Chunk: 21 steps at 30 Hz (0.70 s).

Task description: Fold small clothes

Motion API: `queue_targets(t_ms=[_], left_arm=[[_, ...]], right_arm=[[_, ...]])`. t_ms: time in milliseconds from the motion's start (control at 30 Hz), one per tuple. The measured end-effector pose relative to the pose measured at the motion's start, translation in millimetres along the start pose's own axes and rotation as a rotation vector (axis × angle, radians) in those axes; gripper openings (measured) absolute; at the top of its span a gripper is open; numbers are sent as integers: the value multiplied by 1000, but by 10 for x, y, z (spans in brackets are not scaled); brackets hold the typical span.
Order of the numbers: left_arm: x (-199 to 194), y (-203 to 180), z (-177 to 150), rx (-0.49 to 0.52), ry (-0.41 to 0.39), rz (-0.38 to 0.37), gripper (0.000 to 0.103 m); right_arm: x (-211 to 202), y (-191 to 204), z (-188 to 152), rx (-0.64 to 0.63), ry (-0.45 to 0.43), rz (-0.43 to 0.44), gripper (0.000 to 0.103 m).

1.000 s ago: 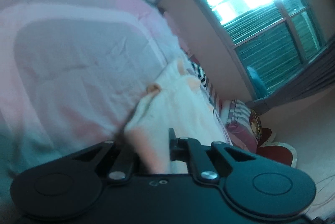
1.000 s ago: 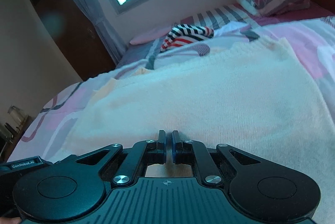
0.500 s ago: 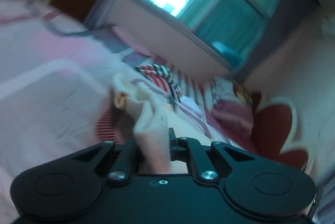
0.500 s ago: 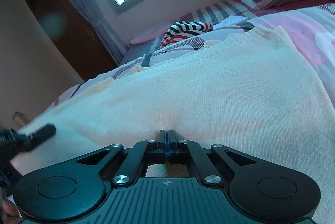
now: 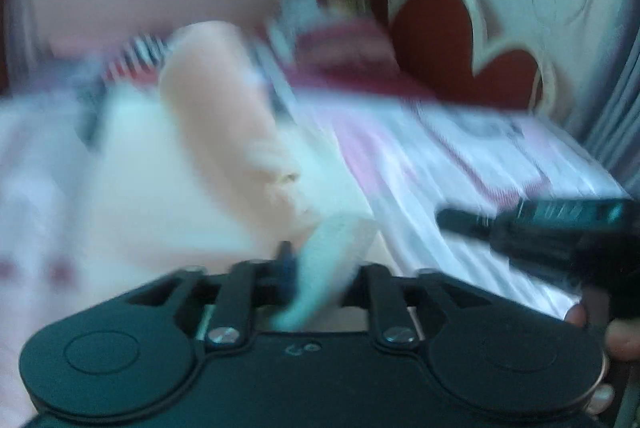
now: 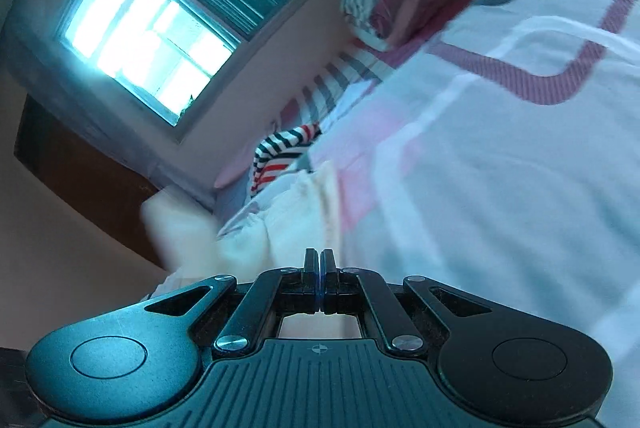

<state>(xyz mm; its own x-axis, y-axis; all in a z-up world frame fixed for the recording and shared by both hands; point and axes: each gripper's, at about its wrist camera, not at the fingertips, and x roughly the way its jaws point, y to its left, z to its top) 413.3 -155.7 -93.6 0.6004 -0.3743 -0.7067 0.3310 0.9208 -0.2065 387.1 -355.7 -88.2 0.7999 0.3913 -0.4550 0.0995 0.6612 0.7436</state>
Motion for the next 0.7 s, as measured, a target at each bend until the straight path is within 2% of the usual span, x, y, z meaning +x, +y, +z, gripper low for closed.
queue_targets(t_ms=[33, 67, 100, 133, 167, 233, 333, 400, 500, 600, 700], left_arm=[[12, -48, -57, -7, 23, -14, 42], [-69, -71, -115, -6, -3, -42, 49], [-206, -55, -163, -2, -48, -76, 53], [-323, -9, -180, -8, -78, -80, 55], [-431, 63, -181, -22, -104, -79, 56], [-641, 341, -161, -71, -179, -72, 60], [-741, 700, -60, -136, -252, 41, 67], [-705, 968, -22, -190, -234, 81, 67], [-592, 1178, -12, -207, -212, 140, 66], [-457, 1367, 36, -235, -176, 158, 63], [-348, 1478, 33, -268, -151, 145, 62]], right_arm=[[-33, -34, 16, 4, 16, 2, 0], [-77, -47, 23, -1, 26, 2, 4], [-118, -32, 27, -19, 28, -4, 13], [-141, 2, 15, -39, 31, -8, 53], [-158, 44, 0, -56, 27, -2, 76], [-157, 166, -58, -91, 14, 67, 75], [51, 338, -85, -104, 55, 116, 63], [221, 446, -108, -130, 85, 123, 60], [485, 515, -136, -157, 134, 122, 59], [658, 562, -149, -189, 179, 109, 57], [828, 564, -158, -207, 219, 98, 57]])
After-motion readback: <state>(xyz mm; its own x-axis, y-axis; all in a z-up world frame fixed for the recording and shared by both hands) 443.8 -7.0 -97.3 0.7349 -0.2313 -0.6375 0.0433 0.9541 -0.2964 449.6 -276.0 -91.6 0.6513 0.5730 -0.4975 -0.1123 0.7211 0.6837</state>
